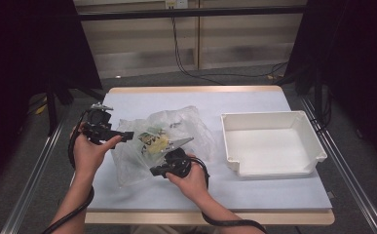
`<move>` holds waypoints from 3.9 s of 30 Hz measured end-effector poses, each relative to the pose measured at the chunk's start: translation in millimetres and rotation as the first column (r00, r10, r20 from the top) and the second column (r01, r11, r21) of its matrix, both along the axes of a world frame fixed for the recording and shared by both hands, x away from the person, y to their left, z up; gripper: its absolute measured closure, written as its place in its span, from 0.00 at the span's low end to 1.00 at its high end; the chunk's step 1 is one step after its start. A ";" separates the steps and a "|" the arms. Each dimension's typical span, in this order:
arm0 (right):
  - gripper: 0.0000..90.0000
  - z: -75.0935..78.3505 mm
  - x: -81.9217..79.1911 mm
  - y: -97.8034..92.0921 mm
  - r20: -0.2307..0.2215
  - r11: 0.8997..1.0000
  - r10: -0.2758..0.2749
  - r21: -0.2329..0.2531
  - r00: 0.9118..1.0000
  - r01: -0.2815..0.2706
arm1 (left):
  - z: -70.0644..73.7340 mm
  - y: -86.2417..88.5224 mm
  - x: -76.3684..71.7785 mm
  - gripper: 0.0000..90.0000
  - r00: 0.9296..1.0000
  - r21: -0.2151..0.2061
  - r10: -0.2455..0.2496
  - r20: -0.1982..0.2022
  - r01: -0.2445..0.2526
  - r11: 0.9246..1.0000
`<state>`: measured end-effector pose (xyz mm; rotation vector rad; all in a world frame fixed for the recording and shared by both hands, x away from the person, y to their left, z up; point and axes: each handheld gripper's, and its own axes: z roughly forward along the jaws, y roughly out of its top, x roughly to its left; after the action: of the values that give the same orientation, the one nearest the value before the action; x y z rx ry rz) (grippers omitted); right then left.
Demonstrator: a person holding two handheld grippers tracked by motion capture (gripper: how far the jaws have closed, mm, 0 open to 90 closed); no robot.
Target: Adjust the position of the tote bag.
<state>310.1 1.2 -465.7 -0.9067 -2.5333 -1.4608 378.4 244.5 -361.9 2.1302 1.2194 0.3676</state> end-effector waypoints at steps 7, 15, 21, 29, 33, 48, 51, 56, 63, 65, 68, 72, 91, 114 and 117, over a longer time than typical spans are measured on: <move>1.00 1.1 0.3 2.6 -0.003 1.000 0.006 0.005 1.000 -0.006 | -2.8 -17.9 7.3 0.09 0.997 0.022 -0.064 0.038 0.063 0.998; 1.00 2.2 2.4 4.3 0.000 1.000 0.017 -0.005 1.000 -0.017 | -20.1 -26.7 20.7 0.51 0.993 0.066 -0.115 0.023 0.113 0.991; 1.00 -0.4 3.4 3.6 -0.010 1.000 0.023 0.001 1.000 -0.023 | -28.1 -17.4 39.4 0.85 0.996 0.041 -0.074 -0.053 0.077 0.996; 1.00 -14.3 -1.1 -1.0 -0.038 0.999 0.034 -0.019 0.999 -0.034 | -31.0 0.6 66.5 0.97 0.995 -0.005 -0.024 -0.100 0.023 1.000; 1.00 -17.3 -4.6 -2.9 -0.042 0.999 0.033 -0.020 0.999 -0.034 | -38.1 4.9 74.5 0.98 0.992 0.018 -0.033 -0.123 0.035 0.999; 1.00 -15.2 -19.5 -7.1 -0.059 0.996 0.070 -0.050 0.996 -0.073 | -59.7 16.8 96.6 1.00 0.988 0.017 0.021 -0.153 -0.018 1.000; 1.00 -13.2 -19.1 -7.4 -0.055 0.997 0.067 -0.037 0.996 -0.069 | -58.6 14.6 95.7 0.97 0.987 -0.030 0.006 -0.162 -0.011 0.999; 1.00 -11.2 -17.1 -10.4 -0.051 0.999 0.047 -0.024 0.998 -0.048 | -49.6 12.1 84.2 0.67 0.988 -0.038 -0.002 -0.152 -0.003 0.999; 1.00 -8.2 -17.9 -11.3 -0.044 0.999 0.051 -0.008 0.998 -0.051 | -44.1 5.1 70.4 0.37 0.988 -0.019 0.000 -0.153 -0.003 1.000; 1.00 -7.7 -18.5 -10.8 -0.043 0.998 0.056 -0.006 0.998 -0.056 | -44.8 5.0 70.5 0.38 0.988 -0.008 -0.010 -0.156 0.008 1.000; 1.00 -6.9 -22.3 -9.7 -0.045 0.997 0.073 0.012 0.996 -0.073 | -49.0 0.5 73.1 0.39 0.993 -0.024 0.019 -0.119 -0.022 0.999; 1.00 -7.4 -22.2 -9.9 -0.044 0.997 0.081 0.005 0.996 -0.081 | -46.0 -2.6 80.4 0.46 0.994 -0.019 -0.005 -0.110 0.003 1.000; 1.00 -14.7 -20.5 -13.8 -0.080 0.991 0.130 -0.020 0.988 -0.132 | -50.9 -2.8 130.7 1.00 0.978 0.012 0.039 -0.203 -0.037 0.999; 0.65 12.0 -23.7 -31.4 0.031 0.995 0.014 -0.097 0.999 -0.011 | -23.4 7.0 67.2 0.41 0.978 -0.059 -0.017 -0.206 0.005 0.998; 0.62 13.9 -22.9 -36.1 0.036 0.995 0.007 -0.104 0.999 -0.003 | -23.1 4.3 60.4 0.40 0.978 -0.062 -0.030 -0.206 0.018 0.998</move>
<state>287.2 -35.0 -451.8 -0.8948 -2.6586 -1.3674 438.8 248.9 -385.0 2.1707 1.3015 0.0978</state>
